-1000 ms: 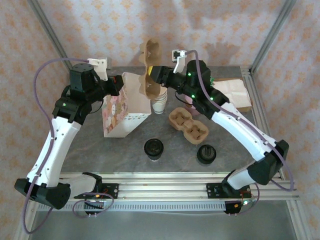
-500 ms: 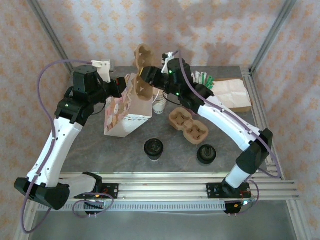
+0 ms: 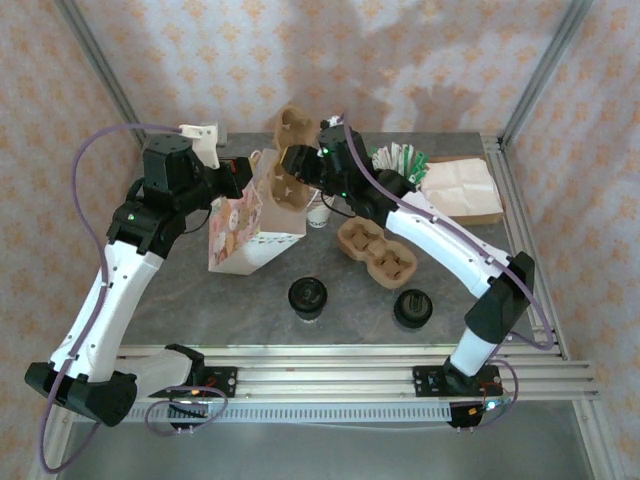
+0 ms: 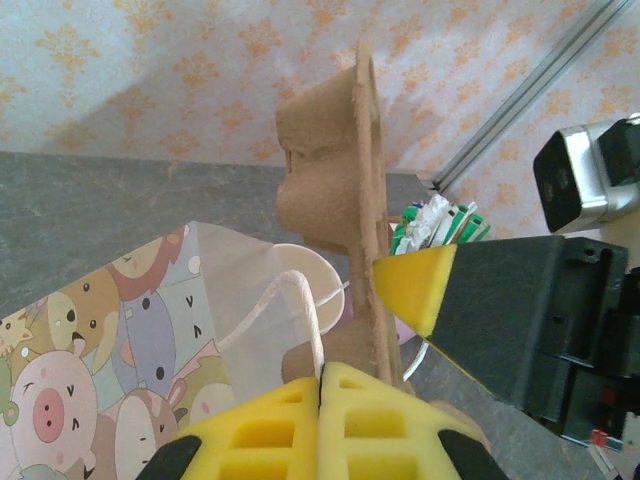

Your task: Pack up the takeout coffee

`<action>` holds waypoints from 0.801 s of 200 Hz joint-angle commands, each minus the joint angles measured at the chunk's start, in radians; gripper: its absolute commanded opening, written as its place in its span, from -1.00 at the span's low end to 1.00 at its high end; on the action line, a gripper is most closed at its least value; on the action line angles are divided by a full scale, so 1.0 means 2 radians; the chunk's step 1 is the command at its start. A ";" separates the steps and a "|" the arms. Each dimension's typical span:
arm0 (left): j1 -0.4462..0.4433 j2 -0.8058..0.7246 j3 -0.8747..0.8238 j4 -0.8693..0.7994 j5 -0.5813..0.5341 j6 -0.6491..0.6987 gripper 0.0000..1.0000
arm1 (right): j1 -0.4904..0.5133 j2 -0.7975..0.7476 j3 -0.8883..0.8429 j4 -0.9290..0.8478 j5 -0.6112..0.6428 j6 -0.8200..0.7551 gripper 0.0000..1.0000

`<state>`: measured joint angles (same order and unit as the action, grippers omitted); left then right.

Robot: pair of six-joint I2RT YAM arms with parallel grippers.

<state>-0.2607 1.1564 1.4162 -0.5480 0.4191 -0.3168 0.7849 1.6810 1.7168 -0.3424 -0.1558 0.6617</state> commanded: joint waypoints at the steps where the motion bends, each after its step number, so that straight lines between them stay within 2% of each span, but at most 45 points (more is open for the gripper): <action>1: -0.005 -0.009 -0.004 0.020 0.004 -0.008 -1.00 | 0.003 0.007 -0.004 -0.015 0.009 0.000 -0.24; 160: -0.010 -0.008 -0.006 0.034 -0.006 -0.023 -1.00 | 0.032 0.023 -0.023 -0.056 0.029 0.046 -0.30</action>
<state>-0.2687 1.1561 1.4117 -0.5232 0.4122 -0.3481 0.8371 1.7271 1.6806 -0.4427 -0.1261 0.7334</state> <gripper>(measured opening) 0.043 0.353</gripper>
